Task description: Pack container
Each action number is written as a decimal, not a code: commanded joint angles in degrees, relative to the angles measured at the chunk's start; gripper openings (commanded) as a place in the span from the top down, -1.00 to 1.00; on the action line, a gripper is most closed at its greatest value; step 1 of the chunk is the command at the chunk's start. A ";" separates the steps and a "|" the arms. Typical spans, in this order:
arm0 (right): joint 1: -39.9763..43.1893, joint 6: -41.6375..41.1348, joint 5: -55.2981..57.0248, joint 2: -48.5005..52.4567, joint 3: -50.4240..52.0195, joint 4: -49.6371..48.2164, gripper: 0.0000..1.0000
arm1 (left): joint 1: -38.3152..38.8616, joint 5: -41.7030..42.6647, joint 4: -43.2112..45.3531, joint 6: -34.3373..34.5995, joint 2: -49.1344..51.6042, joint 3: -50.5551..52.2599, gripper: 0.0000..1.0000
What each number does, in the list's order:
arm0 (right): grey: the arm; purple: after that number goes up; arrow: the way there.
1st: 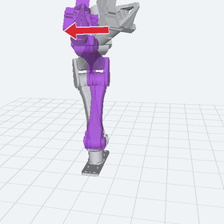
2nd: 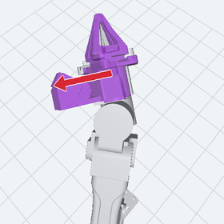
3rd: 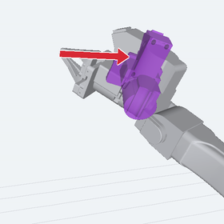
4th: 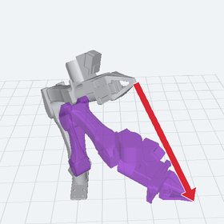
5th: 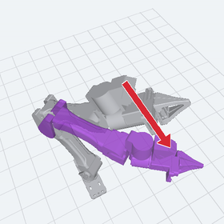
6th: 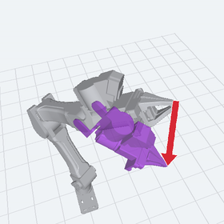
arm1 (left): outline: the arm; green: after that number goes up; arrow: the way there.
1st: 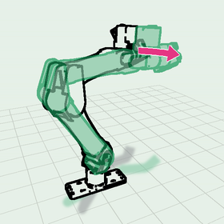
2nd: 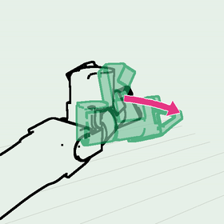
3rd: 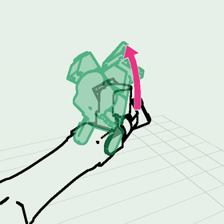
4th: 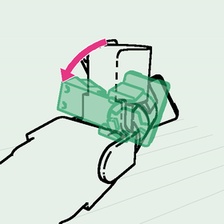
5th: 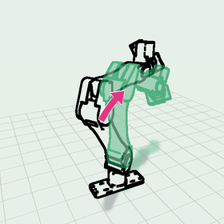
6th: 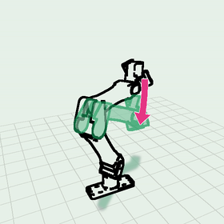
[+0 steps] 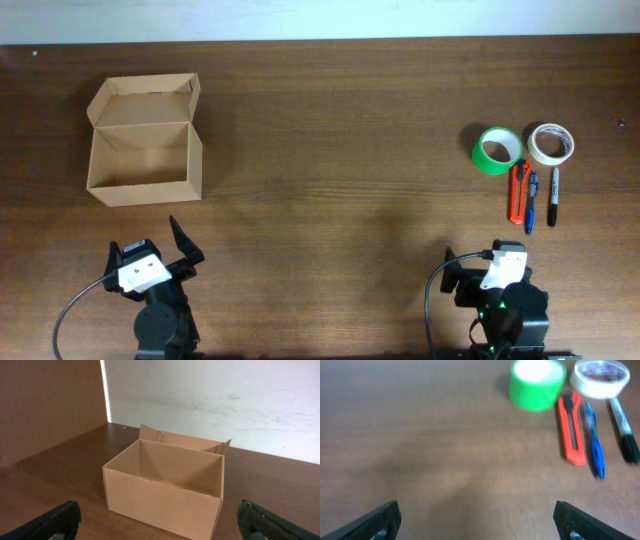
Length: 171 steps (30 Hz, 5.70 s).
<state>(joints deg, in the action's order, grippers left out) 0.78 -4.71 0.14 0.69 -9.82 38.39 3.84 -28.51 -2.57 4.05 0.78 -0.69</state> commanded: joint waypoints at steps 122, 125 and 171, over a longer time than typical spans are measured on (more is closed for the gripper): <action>42.38 -1.33 -10.40 101.39 -101.61 27.67 -0.98 | -3.80 23.10 -63.19 -3.39 120.58 -99.97 0.97; 42.38 -1.33 -10.40 101.39 -101.61 27.67 -0.98 | -2.60 23.08 -67.21 -3.10 120.58 -106.68 0.97; 42.38 -1.33 -10.40 101.39 -101.61 27.67 -0.98 | 38.93 23.37 -76.52 42.21 142.90 -150.64 0.97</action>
<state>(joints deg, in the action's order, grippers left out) 42.78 -5.82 -10.59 102.43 -110.04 66.02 42.70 -5.34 -79.33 43.13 141.78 -150.74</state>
